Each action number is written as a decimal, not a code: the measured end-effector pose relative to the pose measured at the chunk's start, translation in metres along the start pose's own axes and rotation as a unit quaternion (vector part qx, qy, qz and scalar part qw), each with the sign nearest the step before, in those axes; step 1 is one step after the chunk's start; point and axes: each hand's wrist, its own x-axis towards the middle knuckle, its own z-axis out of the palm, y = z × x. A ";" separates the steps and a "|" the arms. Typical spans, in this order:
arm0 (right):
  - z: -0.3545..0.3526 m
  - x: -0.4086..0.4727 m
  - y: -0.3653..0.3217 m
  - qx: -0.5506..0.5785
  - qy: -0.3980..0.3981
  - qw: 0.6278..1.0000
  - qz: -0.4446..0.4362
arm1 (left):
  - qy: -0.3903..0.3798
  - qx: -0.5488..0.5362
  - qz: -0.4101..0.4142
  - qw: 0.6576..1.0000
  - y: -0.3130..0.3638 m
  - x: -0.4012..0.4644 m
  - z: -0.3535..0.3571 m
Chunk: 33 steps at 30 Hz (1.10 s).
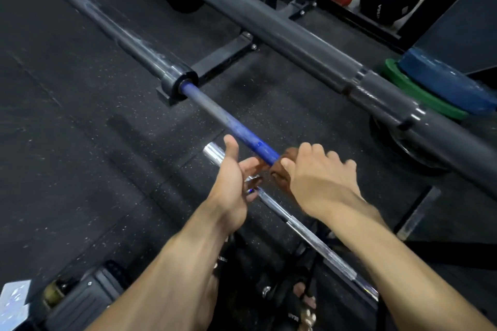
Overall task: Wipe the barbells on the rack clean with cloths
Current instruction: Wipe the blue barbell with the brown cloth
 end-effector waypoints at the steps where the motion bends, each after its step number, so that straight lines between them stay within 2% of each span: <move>1: -0.001 0.001 -0.001 -0.007 0.001 1.000 0.011 | -0.006 0.011 -0.003 1.000 0.000 0.001 0.000; 7: -0.009 0.040 -0.059 0.049 0.039 0.998 -0.017 | 0.005 -0.008 0.002 1.000 -0.002 0.000 0.004; 11: -0.001 0.011 -0.016 0.010 0.031 0.999 -0.023 | 0.006 -0.008 0.006 1.000 -0.002 0.004 0.002; 14: 0.009 -0.023 0.031 -0.037 -0.002 0.999 0.015 | 0.022 -0.011 0.001 1.000 -0.001 0.008 -0.001; 17: 0.013 -0.031 0.040 -0.074 -0.004 0.996 0.045 | 0.023 0.019 -0.007 1.000 -0.002 0.010 -0.002; 20: 0.012 -0.019 0.015 -0.055 0.024 0.997 0.042 | 0.022 0.034 -0.006 0.999 -0.004 0.011 -0.002; 23: 0.008 0.013 -0.024 0.022 0.050 0.998 0.014 | 0.007 0.045 0.005 0.999 -0.004 0.007 0.002; 26: 0.001 0.036 -0.051 0.068 0.050 0.996 -0.024 | 0.027 0.014 0.017 0.999 -0.002 0.005 0.005; 30: 0.009 0.008 -0.011 0.023 0.058 0.997 -0.040 | 0.022 0.010 0.011 1.000 0.001 0.005 0.001; 33: 0.022 -0.030 0.040 -0.032 0.015 0.999 0.011 | 0.023 0.004 -0.001 1.000 0.001 0.005 -0.001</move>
